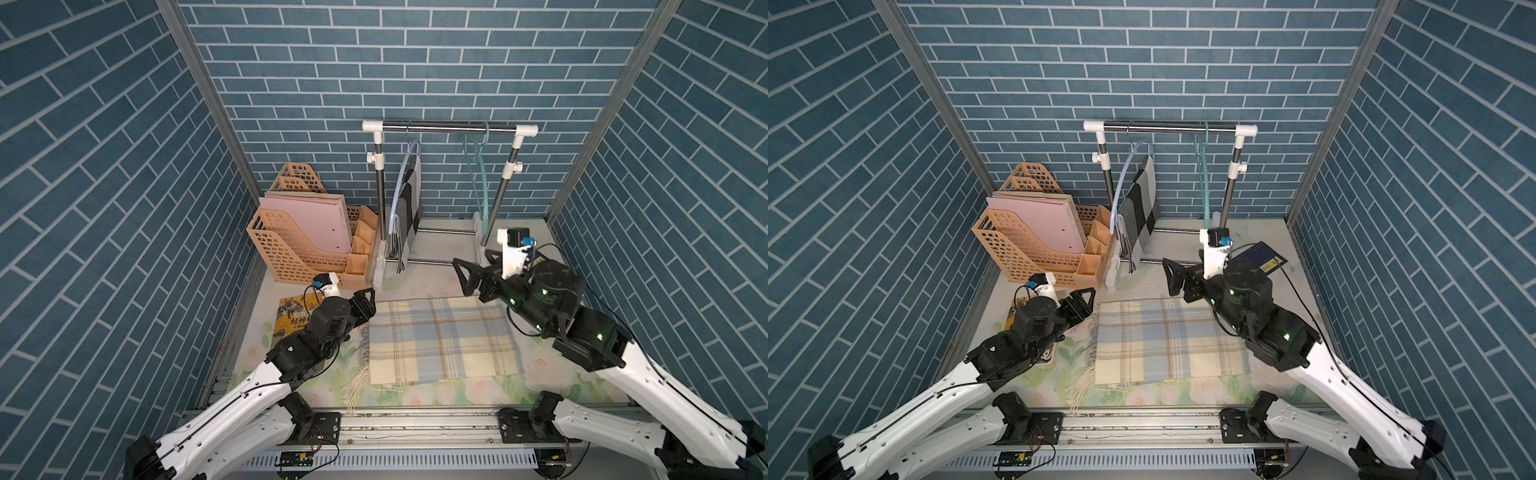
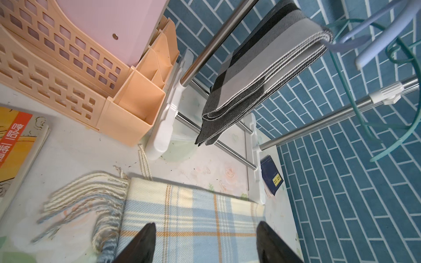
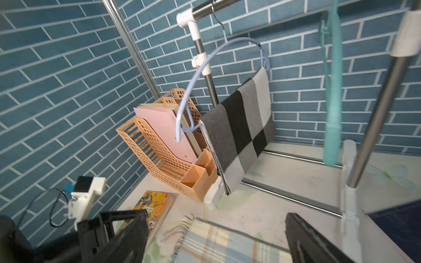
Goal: Hang the scarf on the hanger
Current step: Pick up the hanger from the clothesline.
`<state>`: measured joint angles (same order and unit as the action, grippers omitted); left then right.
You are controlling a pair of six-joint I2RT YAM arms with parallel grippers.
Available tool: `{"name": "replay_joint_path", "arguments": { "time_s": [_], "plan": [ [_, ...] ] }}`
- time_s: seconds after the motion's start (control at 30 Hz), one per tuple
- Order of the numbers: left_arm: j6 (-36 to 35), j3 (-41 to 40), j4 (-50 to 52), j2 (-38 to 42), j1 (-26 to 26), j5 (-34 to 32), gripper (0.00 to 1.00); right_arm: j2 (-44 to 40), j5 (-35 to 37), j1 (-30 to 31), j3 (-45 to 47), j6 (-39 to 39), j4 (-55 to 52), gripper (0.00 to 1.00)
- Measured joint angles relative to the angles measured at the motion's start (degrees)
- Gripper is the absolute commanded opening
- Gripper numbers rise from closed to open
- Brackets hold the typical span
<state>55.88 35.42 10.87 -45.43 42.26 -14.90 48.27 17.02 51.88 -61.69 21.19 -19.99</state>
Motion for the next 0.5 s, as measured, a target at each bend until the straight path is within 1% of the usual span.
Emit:
{"name": "replay_joint_path", "arguments": {
  "time_s": [0.1, 0.2, 0.33, 0.4, 0.5],
  "plan": [
    [-0.4, -2.8, -1.9, -0.6, 0.0, 2.2, 0.72, -3.2, 5.8, 0.0, 2.5, -0.6, -3.9, 0.96],
    [-0.6, -5.6, -5.1, -1.9, 0.0, 4.7, 0.72, -1.6, 11.2, -1.0, -0.2, -0.7, -6.6, 0.96],
    [-0.6, -9.0, -9.3, -3.4, 0.4, 6.9, 0.72, 5.9, 13.9, -5.1, -9.4, -0.7, -7.5, 0.96],
    [-0.7, -9.9, -10.3, -3.7, 0.6, 7.3, 0.72, 11.0, 14.0, -8.1, -14.4, -0.7, -7.1, 0.96],
    [-1.0, -10.1, -10.4, -3.5, 0.6, 6.9, 0.73, 17.6, 12.5, -12.6, -19.3, -0.7, -6.5, 0.94]
  ]
}}
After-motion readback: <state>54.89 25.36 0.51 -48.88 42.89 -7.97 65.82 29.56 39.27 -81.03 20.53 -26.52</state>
